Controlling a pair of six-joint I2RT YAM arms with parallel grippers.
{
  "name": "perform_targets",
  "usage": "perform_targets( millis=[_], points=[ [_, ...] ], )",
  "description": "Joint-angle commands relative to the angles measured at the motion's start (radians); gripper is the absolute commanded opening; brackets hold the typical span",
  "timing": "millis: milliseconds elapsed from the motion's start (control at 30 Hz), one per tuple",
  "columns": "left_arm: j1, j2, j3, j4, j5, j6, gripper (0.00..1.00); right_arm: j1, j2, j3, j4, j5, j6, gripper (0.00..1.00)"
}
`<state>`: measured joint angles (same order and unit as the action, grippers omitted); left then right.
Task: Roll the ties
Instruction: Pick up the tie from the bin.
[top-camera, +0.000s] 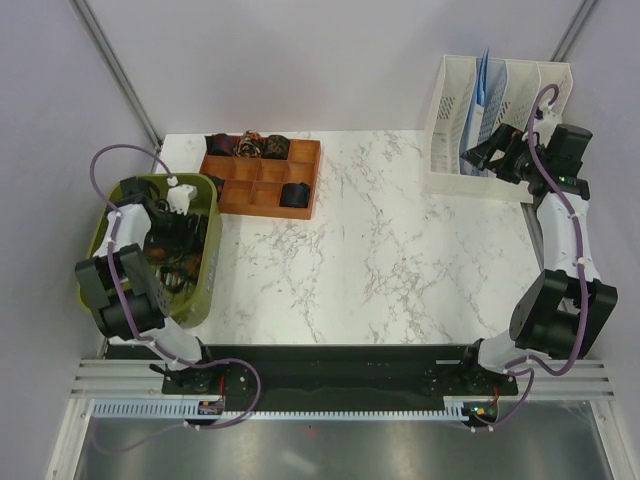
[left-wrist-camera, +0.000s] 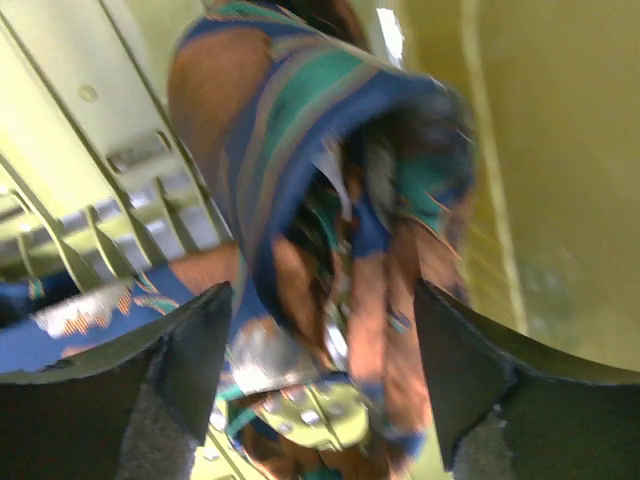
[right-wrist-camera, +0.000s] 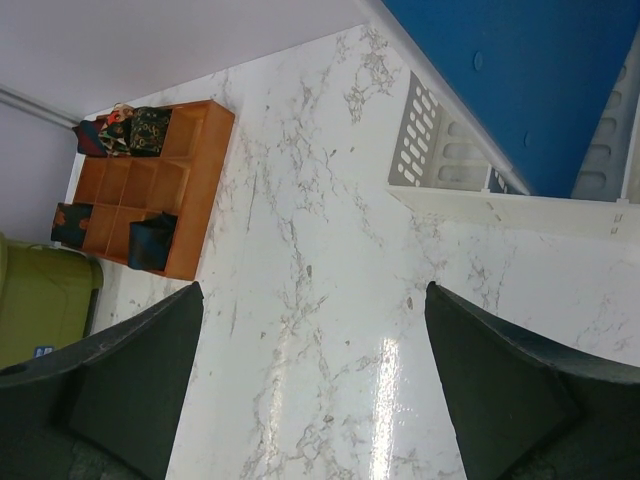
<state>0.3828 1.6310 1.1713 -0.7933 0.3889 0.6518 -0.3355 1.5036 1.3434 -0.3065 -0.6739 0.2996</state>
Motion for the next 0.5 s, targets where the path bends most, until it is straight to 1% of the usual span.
perform_targets(
  millis=[0,100,133,200,233,300,333,400,433,467],
  points=[
    [-0.021,0.036,-0.021,0.201,-0.100,-0.043,0.76,0.006,-0.008,0.030,0.010,-0.018,-0.022,0.98],
    [-0.042,0.066,-0.030,0.258,-0.140,-0.060,0.67,0.006,-0.008,0.028,0.006,-0.019,-0.024,0.98],
    [-0.047,0.069,-0.033,0.273,-0.162,-0.064,0.58,0.004,-0.008,0.028,0.004,-0.019,-0.024,0.98],
    [-0.053,0.079,-0.027,0.299,-0.170,-0.078,0.47,0.006,-0.005,0.030,0.003,-0.019,-0.024,0.98],
    [-0.050,0.076,-0.022,0.304,-0.180,-0.102,0.32,0.006,-0.006,0.030,0.001,-0.019,-0.022,0.98],
    [-0.045,0.040,0.004,0.309,-0.191,-0.121,0.20,0.006,-0.006,0.030,0.003,-0.021,-0.019,0.98],
    [-0.044,0.015,0.014,0.307,-0.188,-0.142,0.12,0.004,-0.005,0.028,0.003,-0.023,-0.017,0.98],
    [-0.039,-0.040,0.054,0.305,-0.168,-0.161,0.04,0.006,-0.006,0.026,0.004,-0.027,-0.014,0.98],
    [-0.039,-0.096,0.073,0.299,-0.151,-0.182,0.02,0.007,-0.006,0.026,0.007,-0.030,-0.011,0.98],
    [-0.039,-0.118,0.121,0.293,-0.141,-0.198,0.02,0.007,-0.005,0.026,0.009,-0.032,-0.008,0.98]
  ],
)
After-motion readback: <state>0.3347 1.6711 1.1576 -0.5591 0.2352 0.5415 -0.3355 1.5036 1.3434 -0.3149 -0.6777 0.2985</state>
